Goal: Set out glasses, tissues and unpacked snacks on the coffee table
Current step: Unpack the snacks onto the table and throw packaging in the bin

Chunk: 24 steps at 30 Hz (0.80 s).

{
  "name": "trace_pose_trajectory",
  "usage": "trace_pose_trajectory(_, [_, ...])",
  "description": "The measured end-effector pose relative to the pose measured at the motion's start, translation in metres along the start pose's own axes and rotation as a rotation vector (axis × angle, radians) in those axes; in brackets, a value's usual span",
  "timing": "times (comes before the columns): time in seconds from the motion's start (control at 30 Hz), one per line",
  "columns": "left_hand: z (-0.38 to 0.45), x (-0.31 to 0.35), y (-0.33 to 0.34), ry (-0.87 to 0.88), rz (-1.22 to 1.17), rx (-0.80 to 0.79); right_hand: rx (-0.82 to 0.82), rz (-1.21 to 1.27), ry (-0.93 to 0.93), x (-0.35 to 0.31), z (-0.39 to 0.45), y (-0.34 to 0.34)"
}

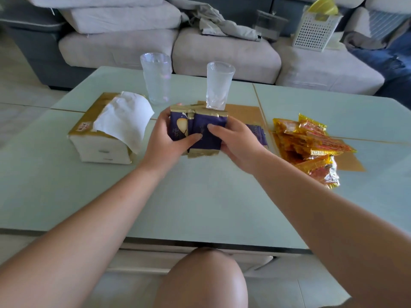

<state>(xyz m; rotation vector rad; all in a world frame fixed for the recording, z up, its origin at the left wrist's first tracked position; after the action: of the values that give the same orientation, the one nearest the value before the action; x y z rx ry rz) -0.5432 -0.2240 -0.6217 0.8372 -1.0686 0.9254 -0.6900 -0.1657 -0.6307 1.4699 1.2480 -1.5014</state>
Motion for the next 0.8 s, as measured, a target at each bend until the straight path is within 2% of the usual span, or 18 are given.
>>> trace_pose_trajectory(0.1, [-0.008,-0.001,-0.004,0.037,0.186,-0.033,0.051,-0.097,-0.104,0.0,-0.011,0.007])
trace_pose_trajectory(0.23, [-0.017,-0.02,0.001,-0.072,0.193,-0.104,0.054,-0.133,-0.087,0.02,-0.02,0.013])
trace_pose_trajectory(0.37, [-0.013,-0.044,0.017,-0.171,0.169,-0.224,-0.013,-0.179,-0.043,0.026,-0.02,0.025])
trace_pose_trajectory(0.5, [-0.003,-0.043,0.009,-0.218,0.468,-0.146,-0.045,-0.073,0.069,0.028,-0.01,0.035])
trace_pose_trajectory(0.6, [0.008,-0.037,-0.005,-0.248,0.585,-0.088,-0.005,-0.022,0.168,0.023,-0.001,0.037])
trace_pose_trajectory(0.8, [0.026,-0.036,-0.027,-0.303,0.792,-0.033,0.03,-0.061,0.24,0.008,0.013,0.043])
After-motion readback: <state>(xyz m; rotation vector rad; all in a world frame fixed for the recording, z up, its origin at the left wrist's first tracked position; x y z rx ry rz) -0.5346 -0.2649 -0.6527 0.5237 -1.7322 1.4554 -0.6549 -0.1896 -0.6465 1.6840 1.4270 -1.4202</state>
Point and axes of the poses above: each hand's wrist, its own z-axis towards the middle knuckle, its own y-axis out of the palm, x = y × z, the point moved 9 cm from there along z, towards the middle knuckle, and after that the axes turned 10 degrees about -z, right-handed, at the moved point
